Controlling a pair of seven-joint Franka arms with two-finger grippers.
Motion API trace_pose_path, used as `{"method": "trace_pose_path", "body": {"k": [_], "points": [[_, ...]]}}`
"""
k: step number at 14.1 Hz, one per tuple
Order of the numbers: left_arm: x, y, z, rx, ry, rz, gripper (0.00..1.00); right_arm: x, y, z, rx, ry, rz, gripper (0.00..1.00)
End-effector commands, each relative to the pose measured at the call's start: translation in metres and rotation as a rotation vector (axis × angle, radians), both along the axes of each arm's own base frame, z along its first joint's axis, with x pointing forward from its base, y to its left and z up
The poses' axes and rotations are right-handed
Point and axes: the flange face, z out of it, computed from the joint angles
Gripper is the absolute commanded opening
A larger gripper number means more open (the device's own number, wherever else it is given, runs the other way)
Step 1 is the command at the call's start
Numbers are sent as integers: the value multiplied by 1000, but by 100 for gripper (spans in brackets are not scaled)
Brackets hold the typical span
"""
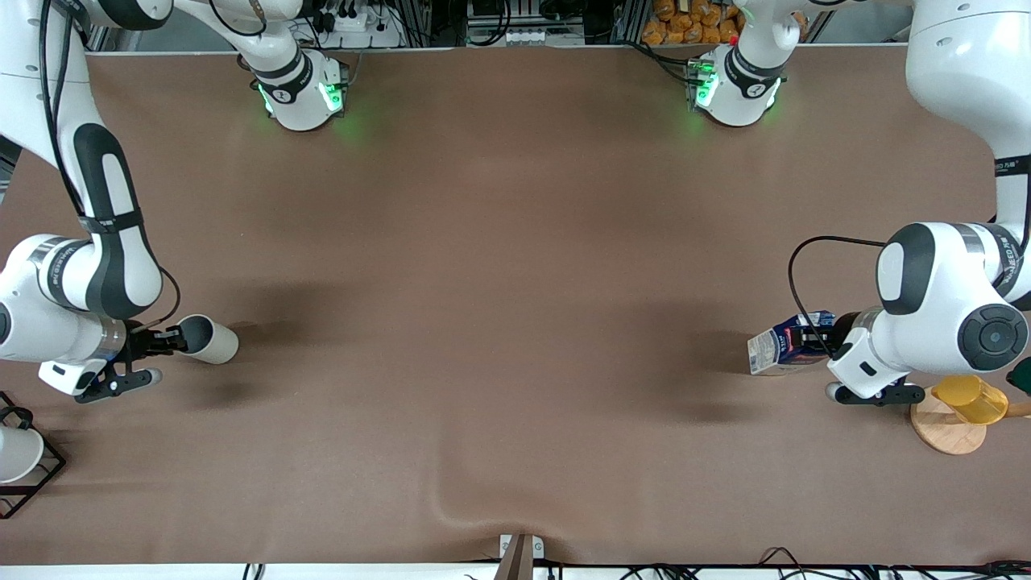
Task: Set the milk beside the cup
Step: 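Grasp the white mug by its handle with the right gripper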
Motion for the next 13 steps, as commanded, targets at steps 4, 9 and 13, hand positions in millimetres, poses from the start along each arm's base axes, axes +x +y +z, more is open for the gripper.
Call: {"method": "trace_pose_path", "body": {"k": [4,9,13], "points": [[4,-2,3,24,-18,-2,48,7,29,21,44,32,8,0],[4,-2,5,23,-21,-3,36,23,98,59,73,79,-171,0],[4,-5,11,26,-30,-8,36,26,206,79,72,97,-329,0]]}}
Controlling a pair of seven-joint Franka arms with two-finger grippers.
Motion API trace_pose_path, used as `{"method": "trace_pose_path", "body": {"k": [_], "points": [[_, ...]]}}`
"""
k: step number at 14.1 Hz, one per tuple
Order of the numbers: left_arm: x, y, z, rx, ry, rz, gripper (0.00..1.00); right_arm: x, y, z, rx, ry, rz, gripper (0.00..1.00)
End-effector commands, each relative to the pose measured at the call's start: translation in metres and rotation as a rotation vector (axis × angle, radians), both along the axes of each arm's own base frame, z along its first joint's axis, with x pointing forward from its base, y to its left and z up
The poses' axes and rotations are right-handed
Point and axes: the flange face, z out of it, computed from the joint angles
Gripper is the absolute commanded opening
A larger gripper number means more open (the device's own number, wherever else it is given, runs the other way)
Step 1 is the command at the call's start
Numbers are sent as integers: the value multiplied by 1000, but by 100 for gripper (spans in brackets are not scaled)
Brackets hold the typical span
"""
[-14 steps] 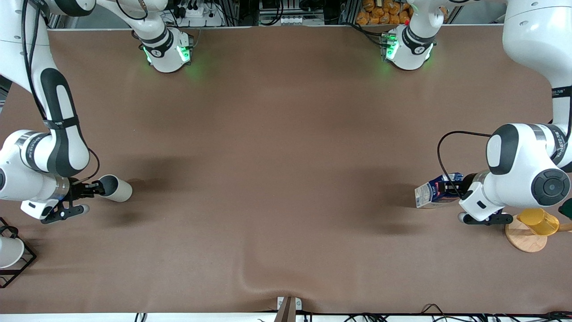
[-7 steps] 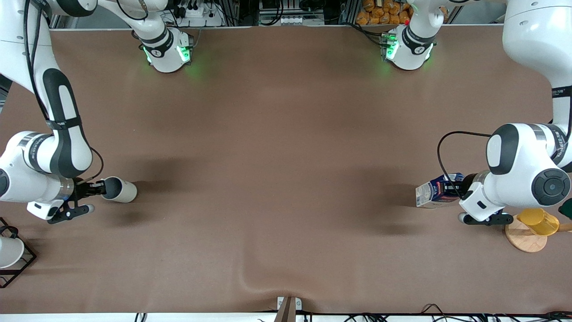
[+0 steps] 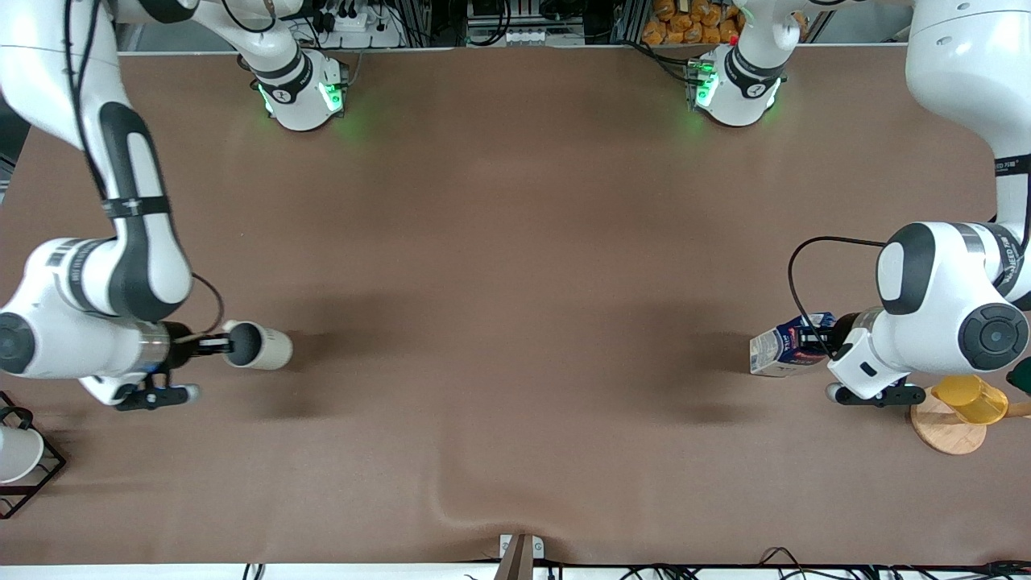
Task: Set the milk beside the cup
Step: 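Carry the mug and milk carton toward the table center with both grippers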
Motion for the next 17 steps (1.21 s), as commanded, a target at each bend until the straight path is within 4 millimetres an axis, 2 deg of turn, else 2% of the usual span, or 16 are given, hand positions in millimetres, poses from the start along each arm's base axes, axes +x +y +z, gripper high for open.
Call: {"method": "trace_pose_path", "body": {"k": [1,4,5,7,8,11,14,16,17], "points": [[3,-4,9,25,-23,-6,36,-4,81,18,-28,19,-106,0],[2,-5,20,24,-38,-9,36,-14,162,28,-33,32,-235,0],[2,-6,23,23,-41,-11,36,-19,188,29,-36,38,-274,0],[-2,-7,37,16,-43,-10,37,-37,253,24,-57,29,-338,0],[-4,-8,42,12,-40,-10,37,-42,277,24,-56,4,-377,0],[-10,-8,63,13,-43,-21,37,-56,332,17,-51,-30,-432,0],[-12,-15,75,5,-57,-29,38,-71,386,-2,-52,-55,-488,0],[-15,-30,78,-5,-54,-41,38,-74,396,-17,-47,-67,-505,0],[-18,-38,82,-9,-44,-54,38,-81,407,-25,-56,-61,-501,0]]}}
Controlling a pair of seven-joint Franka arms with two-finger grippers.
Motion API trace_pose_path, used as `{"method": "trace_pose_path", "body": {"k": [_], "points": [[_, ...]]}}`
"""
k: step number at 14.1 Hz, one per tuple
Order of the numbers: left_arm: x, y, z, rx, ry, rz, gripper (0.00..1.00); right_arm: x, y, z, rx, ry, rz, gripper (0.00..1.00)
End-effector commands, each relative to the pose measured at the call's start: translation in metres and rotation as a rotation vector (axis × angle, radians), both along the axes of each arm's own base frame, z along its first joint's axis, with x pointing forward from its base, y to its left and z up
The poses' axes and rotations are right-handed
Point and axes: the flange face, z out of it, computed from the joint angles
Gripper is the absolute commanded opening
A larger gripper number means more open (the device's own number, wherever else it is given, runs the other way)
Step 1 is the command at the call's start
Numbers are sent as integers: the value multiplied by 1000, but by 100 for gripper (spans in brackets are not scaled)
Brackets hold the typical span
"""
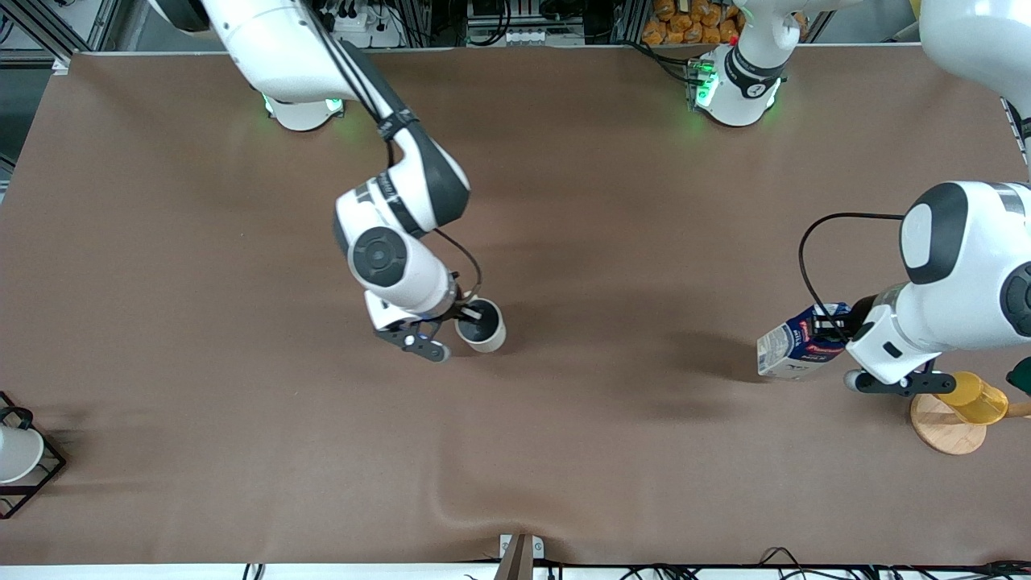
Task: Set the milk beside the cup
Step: 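Carry the mug and milk carton toward the table center with both grippers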
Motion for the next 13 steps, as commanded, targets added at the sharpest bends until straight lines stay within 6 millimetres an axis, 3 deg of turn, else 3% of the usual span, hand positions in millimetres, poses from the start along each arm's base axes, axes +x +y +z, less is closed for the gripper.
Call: {"method": "trace_pose_path", "body": {"k": [1,4,7,8,10,13], "points": [[-10,-18,11,1,17,-23,38,1,18,-16,5,-6,-42,0],[-14,-41,14,-11,19,-49,38,-2,30,-33,15,-36,-56,0],[-17,-59,11,-22,30,-75,38,-3,33,-36,14,-37,-50,0],[-18,-66,13,-27,28,-80,38,0,28,-36,15,-35,-59,17],[-23,-87,13,-34,30,-105,38,-1,29,-37,9,-39,-41,100],[-31,-122,11,-29,32,-128,38,-5,34,-31,8,-42,-14,100]]}}
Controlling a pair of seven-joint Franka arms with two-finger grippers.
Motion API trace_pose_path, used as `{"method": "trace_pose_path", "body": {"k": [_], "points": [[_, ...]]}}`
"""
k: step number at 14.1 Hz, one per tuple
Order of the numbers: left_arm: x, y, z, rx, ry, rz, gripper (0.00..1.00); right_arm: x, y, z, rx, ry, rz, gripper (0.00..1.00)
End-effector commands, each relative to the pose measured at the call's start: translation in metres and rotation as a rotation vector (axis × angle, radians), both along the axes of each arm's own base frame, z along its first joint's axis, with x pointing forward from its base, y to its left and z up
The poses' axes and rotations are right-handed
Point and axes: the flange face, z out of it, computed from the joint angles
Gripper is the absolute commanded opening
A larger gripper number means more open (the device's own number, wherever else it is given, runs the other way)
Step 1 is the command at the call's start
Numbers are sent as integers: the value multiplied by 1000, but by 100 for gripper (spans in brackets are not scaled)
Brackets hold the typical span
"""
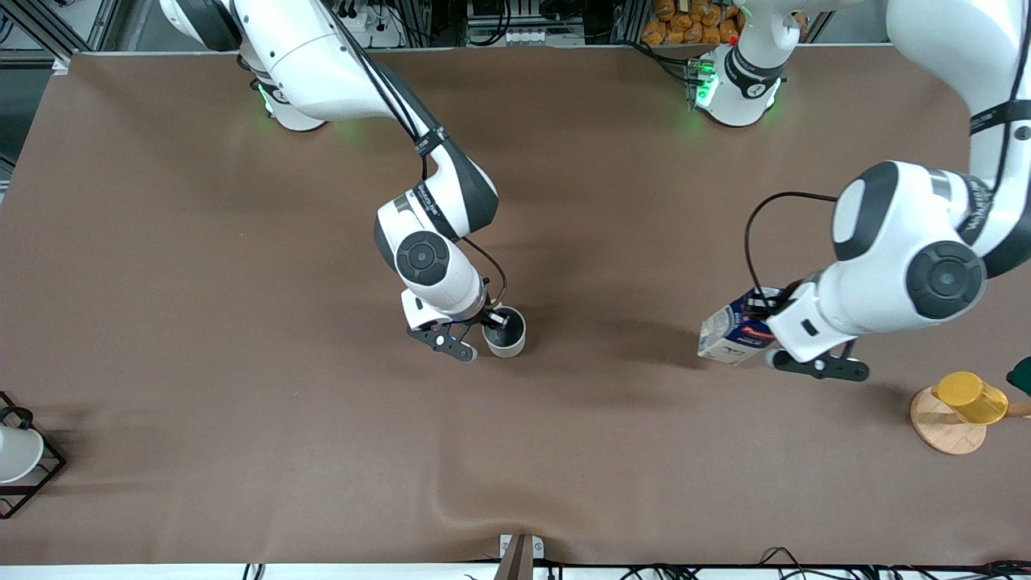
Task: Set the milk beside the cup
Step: 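Carry the mug and milk carton toward the table center with both grippers, then set the mug down, open the right gripper and withdraw it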
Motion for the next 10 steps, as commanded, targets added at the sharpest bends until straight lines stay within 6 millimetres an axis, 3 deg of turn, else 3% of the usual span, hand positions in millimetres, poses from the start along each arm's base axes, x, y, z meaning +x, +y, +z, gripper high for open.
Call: {"method": "trace_pose_path", "body": {"k": [1,4,7,9,10], "points": [[-13,-35,3,27,2,-1,38,5,0,12,9,7,0,100],[-27,-80,-2,50,5,32,38,10,-1,51,-8,56,19,100],[-49,-138,-16,70,18,-9,38,31,-35,82,-12,106,-11,100],[-63,-168,-24,77,24,-6,38,44,-69,133,20,60,27,100],[-69,-182,-29,80,26,4,38,53,-95,146,30,46,71,100]]}}
